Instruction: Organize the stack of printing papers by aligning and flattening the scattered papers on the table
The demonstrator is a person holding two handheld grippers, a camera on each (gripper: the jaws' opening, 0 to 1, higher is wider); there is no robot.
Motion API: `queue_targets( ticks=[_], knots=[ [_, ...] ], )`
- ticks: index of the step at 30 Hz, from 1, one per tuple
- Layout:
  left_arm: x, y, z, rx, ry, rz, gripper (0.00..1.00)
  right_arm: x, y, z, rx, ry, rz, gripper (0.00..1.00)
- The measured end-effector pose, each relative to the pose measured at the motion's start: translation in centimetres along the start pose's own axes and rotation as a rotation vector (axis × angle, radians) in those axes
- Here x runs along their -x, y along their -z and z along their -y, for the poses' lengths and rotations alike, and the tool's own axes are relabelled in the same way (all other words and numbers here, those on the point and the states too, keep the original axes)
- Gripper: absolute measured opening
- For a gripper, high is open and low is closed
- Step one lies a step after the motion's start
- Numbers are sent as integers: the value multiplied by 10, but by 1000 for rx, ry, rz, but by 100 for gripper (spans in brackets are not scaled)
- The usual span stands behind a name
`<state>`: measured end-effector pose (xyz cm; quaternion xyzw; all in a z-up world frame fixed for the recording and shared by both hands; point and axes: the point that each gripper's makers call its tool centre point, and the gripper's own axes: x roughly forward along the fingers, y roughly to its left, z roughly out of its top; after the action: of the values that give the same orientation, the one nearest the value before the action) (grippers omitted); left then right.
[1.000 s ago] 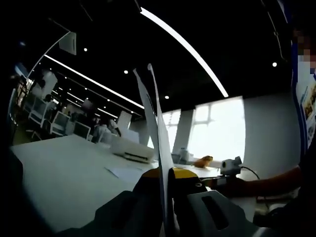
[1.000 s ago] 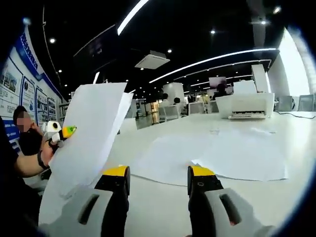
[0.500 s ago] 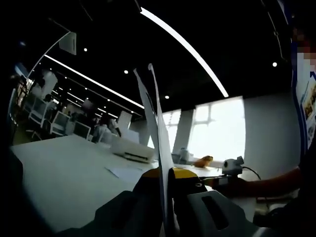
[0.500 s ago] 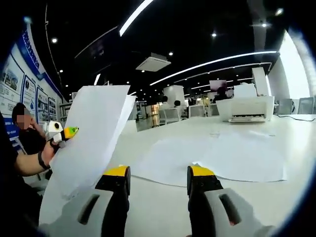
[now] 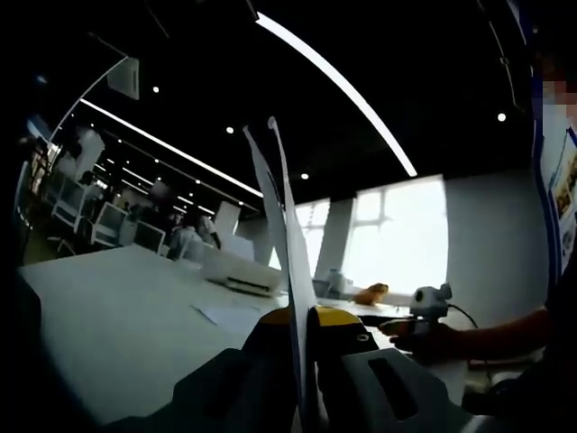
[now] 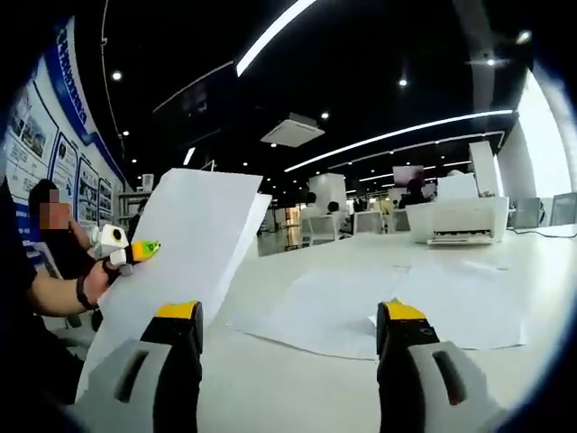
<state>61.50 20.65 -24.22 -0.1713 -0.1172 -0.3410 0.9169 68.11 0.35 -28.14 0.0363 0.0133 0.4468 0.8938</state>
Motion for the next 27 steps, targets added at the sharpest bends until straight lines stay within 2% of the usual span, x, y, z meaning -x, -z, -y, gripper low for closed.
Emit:
queue_targets(
  ticks=[1, 4, 10, 12, 14, 16, 21, 24, 26, 27],
  knots=[
    [0, 0, 0, 0, 0, 0, 6, 0, -3, -3, 9, -8, 18, 86],
    [0, 0, 0, 0, 0, 0, 7, 2, -10, -9, 5, -25, 52, 90],
    [0, 0, 1, -1, 1, -4, 7, 14, -18, -13, -37, -34, 98, 90],
    [0, 1, 1, -2, 2, -5, 7, 18, -24, -15, -59, -45, 135, 90],
    [0, 0, 1, -2, 2, -4, 7, 25, -40, -18, -50, -49, 227, 90],
    [0, 0, 1, -2, 2, -4, 7, 30, -45, -20, -36, -49, 259, 90],
    [-1, 2, 2, -4, 3, -11, 7, 37, -52, -25, 7, -43, 290, 90],
    [-1, 2, 2, -4, 5, -14, 7, 38, -53, -28, 23, -45, 282, 90],
    [-1, 2, 2, -2, 5, -15, 7, 39, -46, -31, 49, -61, 231, 90],
    [-1, 2, 3, -2, 5, -15, 7, 39, -43, -29, 56, -47, 210, 89]
  ],
)
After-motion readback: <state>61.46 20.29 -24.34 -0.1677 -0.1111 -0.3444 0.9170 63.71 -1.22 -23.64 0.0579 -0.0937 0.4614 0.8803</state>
